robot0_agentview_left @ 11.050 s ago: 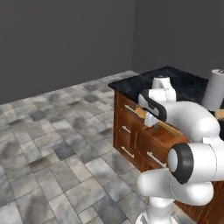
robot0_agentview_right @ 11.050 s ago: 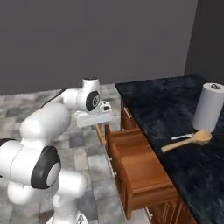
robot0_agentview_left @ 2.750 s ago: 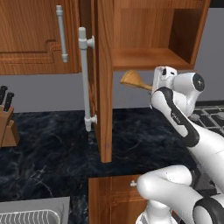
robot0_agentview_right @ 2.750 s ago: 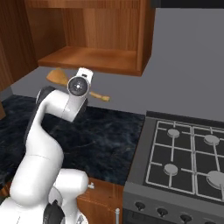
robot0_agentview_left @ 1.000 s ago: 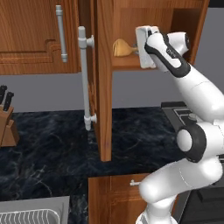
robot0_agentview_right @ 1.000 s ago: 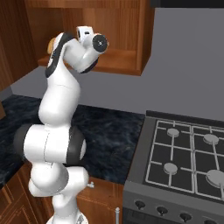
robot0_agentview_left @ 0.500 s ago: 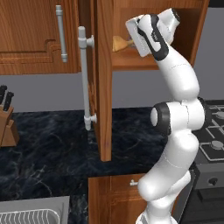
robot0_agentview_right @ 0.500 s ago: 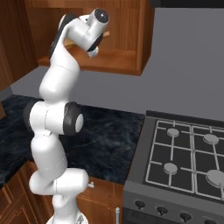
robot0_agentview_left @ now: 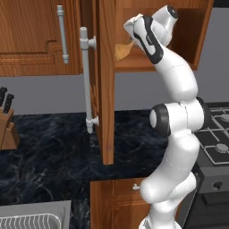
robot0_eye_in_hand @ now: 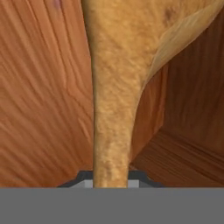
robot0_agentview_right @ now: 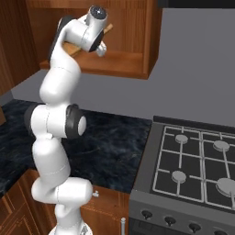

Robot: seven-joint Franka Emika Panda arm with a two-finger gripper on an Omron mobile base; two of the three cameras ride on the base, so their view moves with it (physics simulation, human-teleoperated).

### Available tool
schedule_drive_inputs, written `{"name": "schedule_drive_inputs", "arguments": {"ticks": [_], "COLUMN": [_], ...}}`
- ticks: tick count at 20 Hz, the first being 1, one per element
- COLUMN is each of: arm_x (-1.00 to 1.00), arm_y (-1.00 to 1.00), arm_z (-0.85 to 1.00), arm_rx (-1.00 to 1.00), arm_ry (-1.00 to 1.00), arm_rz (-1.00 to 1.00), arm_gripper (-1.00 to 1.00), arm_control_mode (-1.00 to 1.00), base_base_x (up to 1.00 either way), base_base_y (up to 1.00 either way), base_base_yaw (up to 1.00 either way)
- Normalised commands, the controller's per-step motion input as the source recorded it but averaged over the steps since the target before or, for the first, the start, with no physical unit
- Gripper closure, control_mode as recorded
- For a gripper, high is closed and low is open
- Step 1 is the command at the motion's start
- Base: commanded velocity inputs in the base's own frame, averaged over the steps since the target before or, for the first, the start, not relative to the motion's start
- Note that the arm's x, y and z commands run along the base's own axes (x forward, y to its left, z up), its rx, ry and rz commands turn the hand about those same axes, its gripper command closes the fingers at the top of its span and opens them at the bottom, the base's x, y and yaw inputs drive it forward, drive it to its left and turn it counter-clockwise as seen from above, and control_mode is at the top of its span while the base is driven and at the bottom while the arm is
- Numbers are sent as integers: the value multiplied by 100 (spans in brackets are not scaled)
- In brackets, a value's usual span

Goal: Organize the utensils by type. Pick up the wooden spoons from the counter and place them in the open cabinet. Then pick up the metallic utensils from the counter and place them in the open drawer.

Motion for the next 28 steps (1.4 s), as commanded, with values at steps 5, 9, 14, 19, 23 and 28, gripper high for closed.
{"name": "schedule_drive_inputs", "arguments": {"ticks": [5,9,14,19,23,28], "arm_x": [5,20,15,-8,-40,-63], "arm_y": [11,3,0,0,0,-5], "arm_z": [-33,-14,-6,8,2,0], "arm_rx": [-7,0,0,1,1,1], "arm_ry": [-10,0,0,0,0,-6], "arm_rz": [-7,-12,-7,0,0,0], "arm_gripper": [-100,-100,-100,-100,-100,-100], "arm_control_mode": [-100,-100,-100,-100,-100,-100], "base_base_x": [0,0,0,0,0,0], "base_base_y": [0,0,0,0,0,0], "base_base_yaw": [0,0,0,0,0,0]}}
